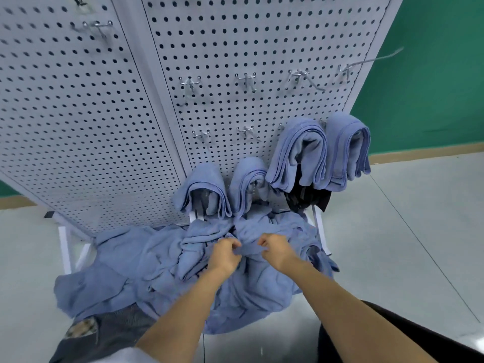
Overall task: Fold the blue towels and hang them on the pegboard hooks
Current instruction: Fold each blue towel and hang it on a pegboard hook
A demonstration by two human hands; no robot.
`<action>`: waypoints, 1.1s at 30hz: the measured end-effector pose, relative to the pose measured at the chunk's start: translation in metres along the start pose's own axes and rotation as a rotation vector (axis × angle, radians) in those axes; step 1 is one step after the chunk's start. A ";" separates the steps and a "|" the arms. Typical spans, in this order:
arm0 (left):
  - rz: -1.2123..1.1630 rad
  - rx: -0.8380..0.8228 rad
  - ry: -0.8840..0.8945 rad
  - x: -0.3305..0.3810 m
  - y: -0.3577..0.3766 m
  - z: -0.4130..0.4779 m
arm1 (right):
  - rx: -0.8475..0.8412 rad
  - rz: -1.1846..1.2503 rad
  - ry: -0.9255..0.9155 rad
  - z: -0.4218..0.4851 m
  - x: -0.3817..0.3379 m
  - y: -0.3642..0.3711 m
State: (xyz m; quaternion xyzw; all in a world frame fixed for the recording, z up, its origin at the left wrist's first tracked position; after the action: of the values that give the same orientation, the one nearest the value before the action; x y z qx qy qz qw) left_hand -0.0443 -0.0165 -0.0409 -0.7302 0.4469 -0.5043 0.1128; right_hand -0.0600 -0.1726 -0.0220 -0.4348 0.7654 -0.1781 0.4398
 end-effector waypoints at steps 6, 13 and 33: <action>0.112 -0.062 -0.026 -0.015 0.019 0.029 | -0.056 -0.206 -0.012 0.033 0.008 0.009; 0.018 -0.042 0.122 -0.011 0.007 0.010 | -0.165 -0.417 0.005 0.017 0.003 0.009; -0.553 -0.043 0.335 0.115 -0.163 -0.203 | 0.172 -0.313 -0.377 -0.162 -0.121 -0.130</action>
State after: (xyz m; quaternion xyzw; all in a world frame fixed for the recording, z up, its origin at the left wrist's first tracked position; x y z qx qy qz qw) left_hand -0.1155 0.0467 0.2272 -0.7331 0.2545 -0.6193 -0.1190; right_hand -0.0996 -0.1631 0.2148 -0.5344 0.5753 -0.2244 0.5772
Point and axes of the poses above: each hand's wrist, its own z-axis towards the middle knuckle, its own y-axis out of the palm, x = y × z, the point moved 2 cm from there along z, towards the middle knuckle, and after that the axes turned 9 degrees about -x, right-handed, at the moved point
